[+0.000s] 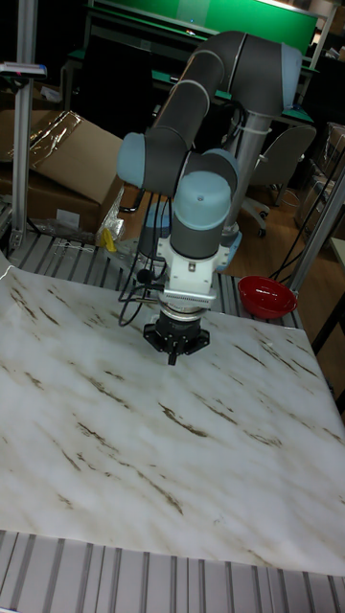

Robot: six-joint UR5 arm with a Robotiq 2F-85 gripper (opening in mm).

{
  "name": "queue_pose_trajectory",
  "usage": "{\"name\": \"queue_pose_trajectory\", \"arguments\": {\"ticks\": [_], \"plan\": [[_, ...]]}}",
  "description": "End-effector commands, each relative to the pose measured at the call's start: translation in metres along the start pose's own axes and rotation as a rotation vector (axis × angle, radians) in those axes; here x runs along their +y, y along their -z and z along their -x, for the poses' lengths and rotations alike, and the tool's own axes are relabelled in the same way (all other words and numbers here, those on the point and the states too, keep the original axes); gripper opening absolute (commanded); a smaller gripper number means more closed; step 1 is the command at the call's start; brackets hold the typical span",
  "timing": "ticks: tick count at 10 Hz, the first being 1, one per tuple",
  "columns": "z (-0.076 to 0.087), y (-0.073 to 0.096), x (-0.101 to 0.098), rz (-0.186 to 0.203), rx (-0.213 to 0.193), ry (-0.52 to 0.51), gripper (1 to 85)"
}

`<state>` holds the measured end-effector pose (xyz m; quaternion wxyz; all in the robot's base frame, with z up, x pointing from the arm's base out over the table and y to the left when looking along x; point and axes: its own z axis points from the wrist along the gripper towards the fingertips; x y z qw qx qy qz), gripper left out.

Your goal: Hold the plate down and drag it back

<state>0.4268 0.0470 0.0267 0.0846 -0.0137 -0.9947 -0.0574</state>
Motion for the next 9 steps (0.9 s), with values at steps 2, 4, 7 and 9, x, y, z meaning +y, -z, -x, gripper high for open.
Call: {"name": "queue_pose_trajectory", "arguments": {"ticks": [2, 4, 7, 9], "plan": [[-0.011, -0.017, -0.010, -0.005, -0.051, 0.015, 1.3], [-0.018, -0.017, -0.019, -0.040, -0.025, 0.032, 1.3], [0.000, -0.016, -0.023, -0.059, -0.090, 0.109, 1.3], [-0.008, -0.016, -0.023, -0.059, -0.059, 0.087, 1.3]]}}
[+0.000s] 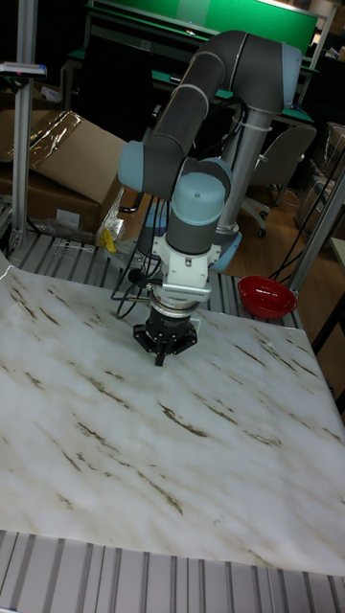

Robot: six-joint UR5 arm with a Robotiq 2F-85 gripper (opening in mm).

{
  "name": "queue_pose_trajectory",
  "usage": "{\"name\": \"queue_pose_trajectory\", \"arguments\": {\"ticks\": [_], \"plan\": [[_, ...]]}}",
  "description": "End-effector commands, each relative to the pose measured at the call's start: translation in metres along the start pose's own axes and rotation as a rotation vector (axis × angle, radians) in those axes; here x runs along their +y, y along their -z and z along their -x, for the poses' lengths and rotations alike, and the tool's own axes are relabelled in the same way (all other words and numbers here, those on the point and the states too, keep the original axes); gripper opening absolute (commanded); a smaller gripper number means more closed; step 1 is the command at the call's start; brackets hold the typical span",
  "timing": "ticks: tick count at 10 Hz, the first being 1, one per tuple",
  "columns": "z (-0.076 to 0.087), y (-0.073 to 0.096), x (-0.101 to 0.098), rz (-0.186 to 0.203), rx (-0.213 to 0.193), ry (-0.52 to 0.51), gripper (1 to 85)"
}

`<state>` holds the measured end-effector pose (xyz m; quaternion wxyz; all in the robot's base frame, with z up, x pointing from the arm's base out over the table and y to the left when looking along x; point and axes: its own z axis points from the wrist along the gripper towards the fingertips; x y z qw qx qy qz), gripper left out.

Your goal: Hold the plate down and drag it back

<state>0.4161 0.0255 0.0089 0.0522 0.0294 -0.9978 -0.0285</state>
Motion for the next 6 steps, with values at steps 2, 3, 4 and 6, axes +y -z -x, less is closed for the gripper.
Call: {"name": "queue_pose_trajectory", "arguments": {"ticks": [2, 3, 4, 6], "plan": [[-0.020, 0.002, 0.010, 0.041, 0.076, -0.047, 1.3], [-0.022, 0.002, 0.022, 0.084, 0.083, -0.074, 1.3], [-0.035, 0.001, 0.032, 0.113, 0.110, -0.097, 1.3], [-0.064, -0.001, 0.037, 0.089, 0.183, -0.105, 1.3]]}}
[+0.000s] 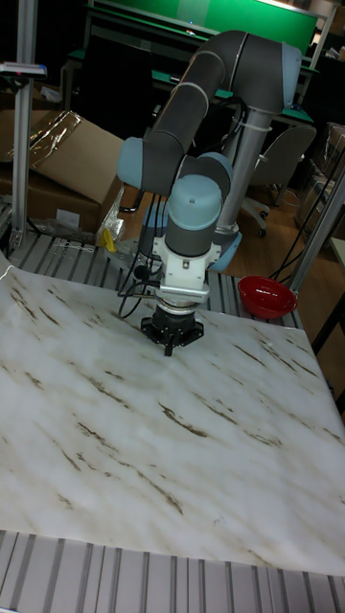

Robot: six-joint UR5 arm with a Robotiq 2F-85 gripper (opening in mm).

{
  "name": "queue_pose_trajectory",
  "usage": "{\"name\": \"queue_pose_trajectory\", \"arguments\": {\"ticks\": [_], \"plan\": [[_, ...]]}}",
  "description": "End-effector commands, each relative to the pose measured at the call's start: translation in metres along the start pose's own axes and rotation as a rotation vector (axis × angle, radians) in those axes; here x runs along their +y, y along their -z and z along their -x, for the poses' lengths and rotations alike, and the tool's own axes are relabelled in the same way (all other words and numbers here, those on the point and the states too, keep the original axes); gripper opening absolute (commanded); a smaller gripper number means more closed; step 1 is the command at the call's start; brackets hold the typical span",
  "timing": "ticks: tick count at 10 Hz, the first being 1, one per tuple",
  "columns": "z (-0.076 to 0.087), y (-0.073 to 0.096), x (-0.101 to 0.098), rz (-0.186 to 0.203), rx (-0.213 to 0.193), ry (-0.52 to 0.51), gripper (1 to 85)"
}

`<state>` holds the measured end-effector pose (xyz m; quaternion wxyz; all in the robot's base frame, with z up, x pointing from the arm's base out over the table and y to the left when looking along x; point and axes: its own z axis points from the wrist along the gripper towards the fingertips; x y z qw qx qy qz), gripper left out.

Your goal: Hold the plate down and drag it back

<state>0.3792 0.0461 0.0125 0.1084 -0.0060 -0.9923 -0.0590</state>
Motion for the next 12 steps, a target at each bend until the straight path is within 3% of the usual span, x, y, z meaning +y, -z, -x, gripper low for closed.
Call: {"name": "queue_pose_trajectory", "arguments": {"ticks": [1, 3, 6, 12], "plan": [[-0.042, -0.002, -0.001, -0.034, 0.110, -0.003, 1.3], [-0.058, -0.001, 0.007, -0.003, 0.175, -0.002, 1.3], [-0.056, -0.006, 0.019, 0.045, 0.192, 0.014, 1.3], [-0.063, -0.012, 0.018, 0.054, 0.240, 0.086, 1.3]]}}
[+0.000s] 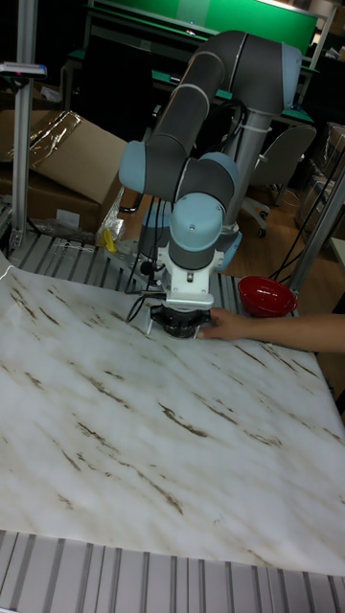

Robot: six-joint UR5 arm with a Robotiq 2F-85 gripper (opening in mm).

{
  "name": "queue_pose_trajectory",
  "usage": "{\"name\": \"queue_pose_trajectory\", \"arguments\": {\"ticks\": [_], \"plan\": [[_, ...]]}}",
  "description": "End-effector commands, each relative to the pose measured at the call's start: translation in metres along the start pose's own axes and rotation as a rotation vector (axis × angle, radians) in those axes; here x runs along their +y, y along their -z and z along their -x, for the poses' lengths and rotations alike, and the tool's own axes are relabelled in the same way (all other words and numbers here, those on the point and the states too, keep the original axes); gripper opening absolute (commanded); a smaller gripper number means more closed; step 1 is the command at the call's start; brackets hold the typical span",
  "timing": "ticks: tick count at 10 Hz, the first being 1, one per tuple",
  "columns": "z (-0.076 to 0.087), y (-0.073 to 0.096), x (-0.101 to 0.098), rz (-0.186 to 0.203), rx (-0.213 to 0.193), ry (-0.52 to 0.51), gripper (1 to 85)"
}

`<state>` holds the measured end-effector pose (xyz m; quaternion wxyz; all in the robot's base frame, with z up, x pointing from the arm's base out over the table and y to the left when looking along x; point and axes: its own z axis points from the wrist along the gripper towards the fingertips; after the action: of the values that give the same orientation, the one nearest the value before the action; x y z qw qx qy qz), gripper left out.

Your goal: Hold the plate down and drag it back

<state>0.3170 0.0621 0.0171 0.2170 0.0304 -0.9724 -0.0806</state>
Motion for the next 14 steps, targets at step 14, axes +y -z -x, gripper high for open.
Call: {"name": "queue_pose_trajectory", "arguments": {"ticks": [14], "plan": [[-0.008, -0.006, -0.006, -0.004, 0.073, 0.039, 1.3]]}}
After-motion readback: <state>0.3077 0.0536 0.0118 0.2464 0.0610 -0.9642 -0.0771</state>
